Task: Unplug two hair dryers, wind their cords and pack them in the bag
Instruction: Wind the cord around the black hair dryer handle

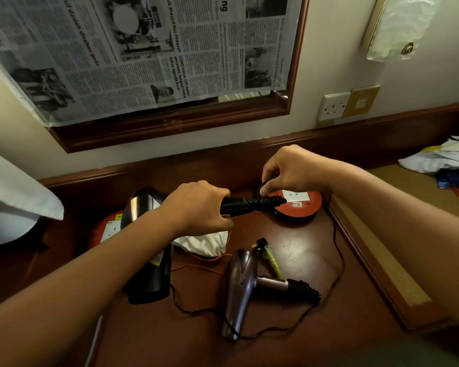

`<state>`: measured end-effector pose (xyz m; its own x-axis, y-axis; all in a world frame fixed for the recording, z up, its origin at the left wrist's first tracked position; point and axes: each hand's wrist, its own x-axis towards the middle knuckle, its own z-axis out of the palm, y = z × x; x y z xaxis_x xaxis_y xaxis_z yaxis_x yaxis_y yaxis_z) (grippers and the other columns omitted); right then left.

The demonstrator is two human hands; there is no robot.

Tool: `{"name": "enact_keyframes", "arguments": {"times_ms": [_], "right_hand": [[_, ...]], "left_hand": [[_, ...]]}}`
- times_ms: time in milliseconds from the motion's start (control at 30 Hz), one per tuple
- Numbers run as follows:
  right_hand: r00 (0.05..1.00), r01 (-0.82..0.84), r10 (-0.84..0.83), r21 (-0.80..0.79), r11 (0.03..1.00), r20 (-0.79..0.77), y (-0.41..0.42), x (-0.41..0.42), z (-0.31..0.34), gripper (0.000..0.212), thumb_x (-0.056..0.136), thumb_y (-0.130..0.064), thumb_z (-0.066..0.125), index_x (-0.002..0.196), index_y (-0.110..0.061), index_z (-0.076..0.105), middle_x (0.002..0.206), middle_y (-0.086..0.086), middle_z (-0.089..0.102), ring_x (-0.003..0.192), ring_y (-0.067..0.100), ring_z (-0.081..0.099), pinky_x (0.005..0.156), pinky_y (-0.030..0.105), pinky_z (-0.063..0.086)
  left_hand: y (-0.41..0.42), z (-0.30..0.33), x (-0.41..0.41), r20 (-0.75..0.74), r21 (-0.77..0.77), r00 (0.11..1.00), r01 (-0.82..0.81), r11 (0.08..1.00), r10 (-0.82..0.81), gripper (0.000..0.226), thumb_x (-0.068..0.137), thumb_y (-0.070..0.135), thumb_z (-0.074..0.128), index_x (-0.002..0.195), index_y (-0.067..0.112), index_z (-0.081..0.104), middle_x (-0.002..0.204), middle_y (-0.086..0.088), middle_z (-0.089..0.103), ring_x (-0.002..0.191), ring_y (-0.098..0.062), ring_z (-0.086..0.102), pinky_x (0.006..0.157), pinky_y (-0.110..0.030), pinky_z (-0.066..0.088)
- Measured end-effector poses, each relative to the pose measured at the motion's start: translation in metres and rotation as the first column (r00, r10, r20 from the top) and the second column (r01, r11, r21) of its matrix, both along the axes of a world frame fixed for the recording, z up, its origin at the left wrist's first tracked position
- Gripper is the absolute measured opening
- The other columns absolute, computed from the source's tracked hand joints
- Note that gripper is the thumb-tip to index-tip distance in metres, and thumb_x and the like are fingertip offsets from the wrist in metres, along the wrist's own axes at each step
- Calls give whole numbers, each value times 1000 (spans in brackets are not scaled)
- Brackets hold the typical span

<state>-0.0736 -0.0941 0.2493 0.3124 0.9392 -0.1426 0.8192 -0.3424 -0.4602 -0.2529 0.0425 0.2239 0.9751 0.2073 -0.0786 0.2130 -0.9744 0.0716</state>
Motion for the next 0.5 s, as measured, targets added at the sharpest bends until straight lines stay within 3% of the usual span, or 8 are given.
{"name": "enact_keyframes", "arguments": {"times_ms": [133,267,367,433,500], "right_hand": [[978,-83,69,64,995,197,2,-13,8,11,87,-29,66,92,-23,74,82,-6,69,77,12,62,72,30,53],[952,-76,57,52,996,302,-2,-29,6,13,91,-29,57,92,-26,70,80,-5,62,76,19,59,72,38,54],[921,-47,37,17,999,389,-7,-48,-1,20,96,-29,48,99,-21,66,88,-1,60,80,22,58,69,35,51],[938,-18,15,5,1000,347,-11,-61,-7,23,98,-26,43,103,-16,62,89,0,59,78,20,57,67,31,49],[983,66,-73,47,997,170,-18,-71,-19,23,99,-17,40,107,-11,60,89,3,62,76,19,58,65,30,50]], "left_hand": [[3,1,6,-35,49,999,-31,998,33,23,81,51,58,82,30,49,68,10,49,58,-8,46,57,-28,38],[6,-2,11,-72,66,995,-60,996,64,26,81,54,56,80,30,47,69,10,48,61,-12,48,58,-29,39],[7,-7,15,-80,89,992,-85,992,93,28,81,55,56,81,28,46,68,9,47,61,-12,48,58,-28,38],[9,-11,16,-87,105,989,-113,988,122,30,81,56,55,82,27,48,69,8,47,62,-13,48,58,-29,39],[12,-15,16,-91,108,983,-147,983,157,32,80,57,54,84,26,52,71,7,48,63,-14,50,58,-29,39]]}}
